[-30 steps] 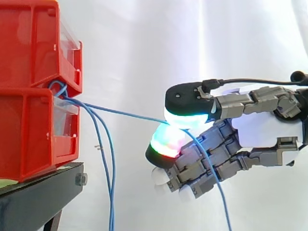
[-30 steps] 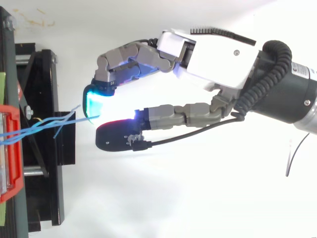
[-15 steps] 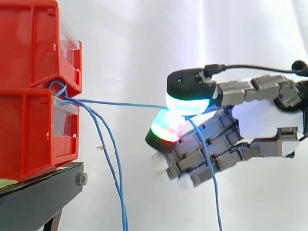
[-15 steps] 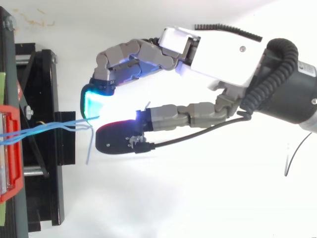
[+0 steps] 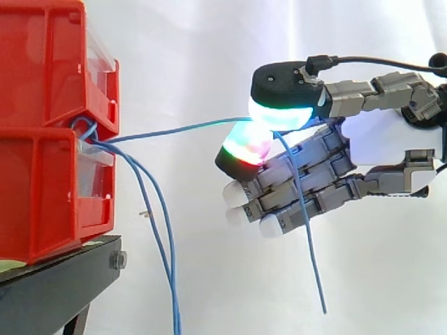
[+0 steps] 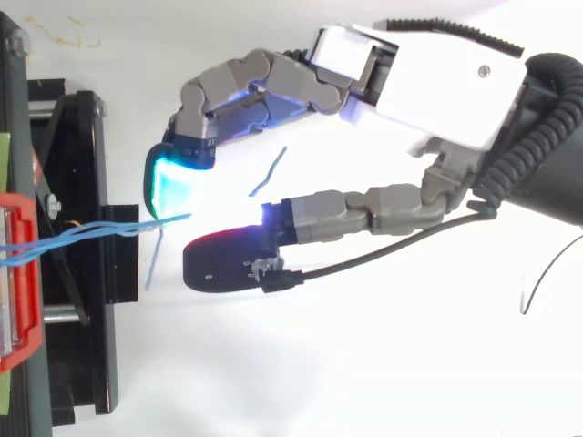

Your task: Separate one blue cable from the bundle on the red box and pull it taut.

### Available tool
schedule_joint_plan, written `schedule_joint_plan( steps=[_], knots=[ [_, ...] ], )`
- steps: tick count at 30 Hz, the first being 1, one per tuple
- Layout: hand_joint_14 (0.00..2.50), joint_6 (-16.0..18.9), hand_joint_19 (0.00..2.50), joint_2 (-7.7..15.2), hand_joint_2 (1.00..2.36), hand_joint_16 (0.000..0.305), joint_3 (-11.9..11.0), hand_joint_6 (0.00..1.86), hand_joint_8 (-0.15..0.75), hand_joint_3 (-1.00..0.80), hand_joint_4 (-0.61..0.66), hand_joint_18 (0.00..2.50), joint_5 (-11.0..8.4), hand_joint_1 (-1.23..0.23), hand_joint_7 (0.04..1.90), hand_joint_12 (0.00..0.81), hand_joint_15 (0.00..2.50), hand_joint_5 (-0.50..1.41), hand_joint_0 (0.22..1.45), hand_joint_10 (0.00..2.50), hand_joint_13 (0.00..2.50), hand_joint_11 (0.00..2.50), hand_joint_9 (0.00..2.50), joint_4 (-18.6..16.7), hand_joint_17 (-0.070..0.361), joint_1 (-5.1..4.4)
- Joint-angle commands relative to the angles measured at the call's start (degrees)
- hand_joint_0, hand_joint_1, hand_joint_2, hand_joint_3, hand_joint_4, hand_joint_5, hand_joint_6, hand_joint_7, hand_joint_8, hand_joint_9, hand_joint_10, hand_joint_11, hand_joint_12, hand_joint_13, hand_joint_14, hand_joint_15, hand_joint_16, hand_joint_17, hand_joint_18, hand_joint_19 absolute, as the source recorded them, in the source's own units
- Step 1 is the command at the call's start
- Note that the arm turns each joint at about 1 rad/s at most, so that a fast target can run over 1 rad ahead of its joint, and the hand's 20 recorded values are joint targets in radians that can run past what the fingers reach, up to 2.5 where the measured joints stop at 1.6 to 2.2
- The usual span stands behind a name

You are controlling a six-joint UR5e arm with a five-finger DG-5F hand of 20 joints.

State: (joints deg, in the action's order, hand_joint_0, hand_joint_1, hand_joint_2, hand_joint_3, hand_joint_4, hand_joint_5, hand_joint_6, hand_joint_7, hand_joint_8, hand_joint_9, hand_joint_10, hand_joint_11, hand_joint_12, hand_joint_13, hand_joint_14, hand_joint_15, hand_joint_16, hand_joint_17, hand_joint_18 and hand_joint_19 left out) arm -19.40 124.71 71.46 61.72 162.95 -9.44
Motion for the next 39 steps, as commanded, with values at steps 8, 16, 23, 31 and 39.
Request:
schedule_joint_plan(
  steps=[8,16,23,31,39],
  knots=[
    [0.01,-0.1,0.19,0.0,1.02,0.049,0.0,0.84,0.359,0.00,0.25,0.53,0.07,-0.81,0.88,0.411,0.17,-0.16,0.60,0.01,0.51,0.37,0.72,0.0,0.111,0.03],
    [0.00,0.0,0.18,0.0,1.02,0.050,0.0,0.84,0.366,0.01,0.23,0.54,-0.37,-0.81,0.88,0.414,0.16,-0.16,0.61,0.01,0.51,0.37,0.73,0.0,0.112,-0.06],
    [0.00,-0.2,0.18,0.0,1.02,0.051,0.0,0.85,0.369,0.04,0.23,0.54,-0.11,-0.81,0.87,0.419,0.17,-0.16,0.60,0.01,0.52,0.39,0.75,-0.2,0.114,-0.06],
    [0.01,-0.2,0.18,0.0,1.02,0.051,0.1,0.85,0.373,0.05,0.23,0.55,-0.28,-0.81,0.88,0.420,0.17,-0.16,0.60,0.01,0.52,0.40,0.76,0.0,0.115,-0.06],
    [0.01,-0.2,0.18,0.0,1.02,0.051,0.1,0.85,0.373,0.05,0.23,0.55,-0.28,-0.81,0.89,0.422,0.17,-0.16,0.60,0.01,0.53,0.41,0.76,0.0,0.115,-0.06]
  ],
)
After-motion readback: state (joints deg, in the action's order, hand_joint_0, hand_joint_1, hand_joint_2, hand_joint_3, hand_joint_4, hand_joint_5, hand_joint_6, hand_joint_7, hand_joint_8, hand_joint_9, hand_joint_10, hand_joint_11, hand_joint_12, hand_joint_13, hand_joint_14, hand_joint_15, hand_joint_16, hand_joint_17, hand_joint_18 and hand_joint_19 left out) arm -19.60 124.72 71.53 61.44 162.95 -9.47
